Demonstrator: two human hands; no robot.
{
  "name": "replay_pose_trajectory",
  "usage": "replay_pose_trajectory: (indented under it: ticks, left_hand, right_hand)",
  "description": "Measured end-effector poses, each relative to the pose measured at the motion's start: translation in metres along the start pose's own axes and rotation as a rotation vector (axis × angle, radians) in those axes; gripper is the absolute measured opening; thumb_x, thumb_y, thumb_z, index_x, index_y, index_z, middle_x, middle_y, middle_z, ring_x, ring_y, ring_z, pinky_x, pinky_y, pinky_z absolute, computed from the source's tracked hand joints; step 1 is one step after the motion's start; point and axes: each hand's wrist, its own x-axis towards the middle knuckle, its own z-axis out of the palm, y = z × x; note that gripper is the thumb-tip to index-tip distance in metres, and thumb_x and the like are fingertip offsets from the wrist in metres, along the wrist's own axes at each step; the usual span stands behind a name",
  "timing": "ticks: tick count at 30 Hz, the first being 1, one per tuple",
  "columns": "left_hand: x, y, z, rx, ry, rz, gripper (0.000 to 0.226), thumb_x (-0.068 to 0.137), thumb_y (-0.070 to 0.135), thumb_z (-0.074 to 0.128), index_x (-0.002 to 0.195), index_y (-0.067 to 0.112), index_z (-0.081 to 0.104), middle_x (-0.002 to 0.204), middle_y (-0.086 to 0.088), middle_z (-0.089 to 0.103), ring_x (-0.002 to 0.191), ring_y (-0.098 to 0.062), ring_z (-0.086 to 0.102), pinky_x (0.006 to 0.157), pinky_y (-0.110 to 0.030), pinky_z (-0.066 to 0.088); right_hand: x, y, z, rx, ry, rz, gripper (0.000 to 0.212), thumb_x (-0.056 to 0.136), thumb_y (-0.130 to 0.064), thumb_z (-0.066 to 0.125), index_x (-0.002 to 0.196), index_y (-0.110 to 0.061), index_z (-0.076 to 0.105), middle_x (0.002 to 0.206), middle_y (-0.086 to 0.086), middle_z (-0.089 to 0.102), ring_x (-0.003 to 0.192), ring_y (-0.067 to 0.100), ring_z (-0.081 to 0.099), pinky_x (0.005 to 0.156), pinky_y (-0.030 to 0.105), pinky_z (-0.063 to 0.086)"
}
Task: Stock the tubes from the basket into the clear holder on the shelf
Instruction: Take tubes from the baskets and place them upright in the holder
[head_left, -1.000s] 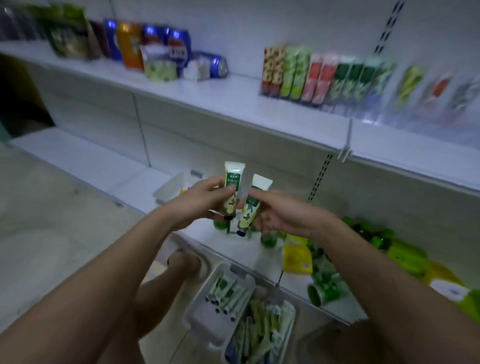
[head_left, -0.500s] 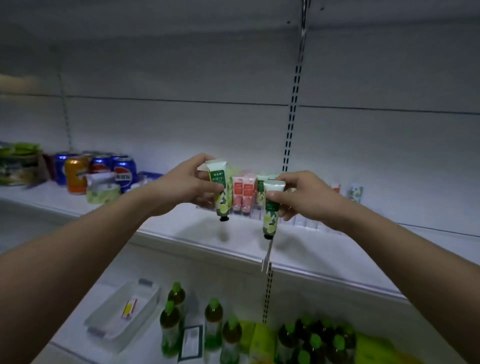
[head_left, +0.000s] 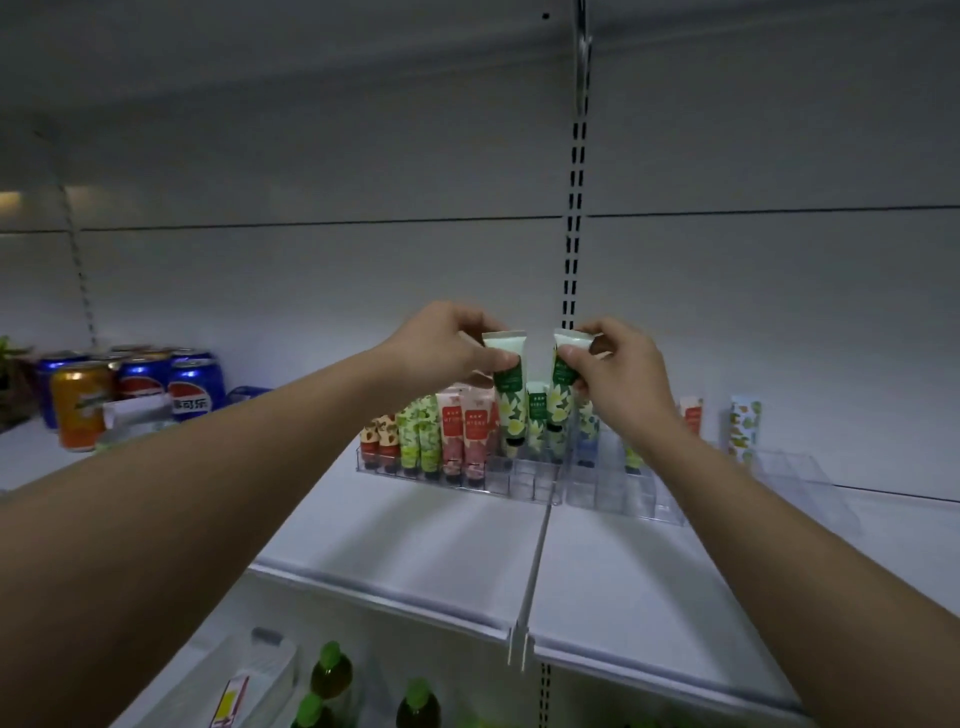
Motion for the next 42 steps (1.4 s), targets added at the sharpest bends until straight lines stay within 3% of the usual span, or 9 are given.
replay_pose_trajectory:
  ticks: [9,13,21,25,29,32,36,38,42]
  left_hand:
    - [0.063,-0.015,0.032,0.34,0.083,0.07,0.011,0.085,0.007,0.071,0.091,0.016,0.07,0.086,0.005,0.068,0.068,-0.003,0.062,0.049,-0.004,0.043]
    - [0.081,-0.023,0.044,0.471,0.104,0.07,0.01,0.085,0.008,0.07,0.091,0.016,0.069,0.088,0.005,0.065,0.068,-0.002,0.059,0.044,-0.007,0.041]
    - [0.09,-0.04,0.065,0.65,0.11,0.041,0.013,0.085,0.011,0.07,0.098,0.014,0.07,0.098,-0.001,0.068,0.078,-0.009,0.059,0.059,-0.015,0.039]
    - [0.086,-0.046,0.077,0.766,0.104,0.034,0.02,0.088,0.007,0.067,0.107,0.01,0.071,0.109,-0.007,0.069,0.093,-0.018,0.062,0.085,-0.026,0.05]
    - [0.07,-0.04,0.081,0.835,0.248,0.246,0.031,0.092,0.013,0.06,0.123,0.015,0.061,0.121,-0.003,0.06,0.111,-0.018,0.054,0.094,-0.028,0.042]
    - [0.041,-0.038,0.083,0.757,0.274,0.4,0.024,0.093,0.019,0.055,0.117,0.022,0.062,0.112,0.005,0.059,0.104,-0.01,0.051,0.088,-0.024,0.04]
    - [-0.023,-0.079,0.091,0.725,0.045,0.267,0.022,0.095,0.038,0.048,0.115,0.036,0.056,0.114,0.018,0.05,0.099,0.0,0.047,0.091,-0.025,0.044]
    - [-0.047,-0.103,0.091,0.712,-0.04,0.151,0.032,0.096,0.05,0.042,0.123,0.037,0.053,0.124,0.016,0.047,0.109,-0.003,0.046,0.093,-0.028,0.043]
    - [-0.053,-0.116,0.091,0.698,-0.033,0.01,0.04,0.095,0.055,0.037,0.128,0.036,0.051,0.131,0.01,0.046,0.119,-0.013,0.041,0.101,-0.041,0.039]
  right_hand:
    - [0.013,0.072,0.016,-0.004,0.124,-0.14,0.019,0.097,-0.016,0.054,0.11,-0.027,0.063,0.093,-0.011,0.064,0.08,0.006,0.059,0.072,0.03,0.051]
    - [0.011,0.072,0.012,0.004,0.128,-0.18,0.019,0.098,-0.015,0.054,0.112,-0.026,0.061,0.089,-0.013,0.063,0.074,0.009,0.059,0.07,0.035,0.054]
    - [0.011,0.073,0.015,0.009,0.116,-0.209,0.019,0.098,-0.015,0.053,0.114,-0.024,0.061,0.104,-0.011,0.065,0.079,0.001,0.057,0.072,0.022,0.049]
    - [0.011,0.075,0.017,0.005,0.102,-0.209,0.02,0.099,-0.016,0.053,0.115,-0.026,0.06,0.097,-0.016,0.061,0.072,-0.005,0.052,0.068,0.015,0.043]
    - [0.01,0.073,0.017,0.019,0.104,-0.202,0.022,0.099,-0.013,0.051,0.115,-0.025,0.061,0.103,-0.017,0.061,0.086,0.0,0.058,0.074,0.014,0.045]
    - [0.009,0.073,0.016,0.009,0.112,-0.203,0.022,0.099,-0.01,0.049,0.114,-0.023,0.061,0.107,-0.014,0.063,0.098,0.007,0.061,0.08,0.019,0.048]
    - [0.007,0.073,0.018,-0.042,0.072,-0.187,0.022,0.1,-0.011,0.048,0.117,-0.02,0.06,0.108,-0.009,0.063,0.096,0.007,0.059,0.081,0.022,0.049]
    - [0.006,0.073,0.02,-0.071,0.043,-0.181,0.022,0.1,-0.012,0.048,0.118,-0.021,0.059,0.108,-0.01,0.062,0.093,0.004,0.056,0.077,0.01,0.044]
    - [0.004,0.074,0.024,-0.11,0.033,-0.187,0.023,0.101,-0.013,0.048,0.118,-0.023,0.059,0.101,-0.014,0.057,0.086,0.001,0.053,0.066,0.005,0.037]
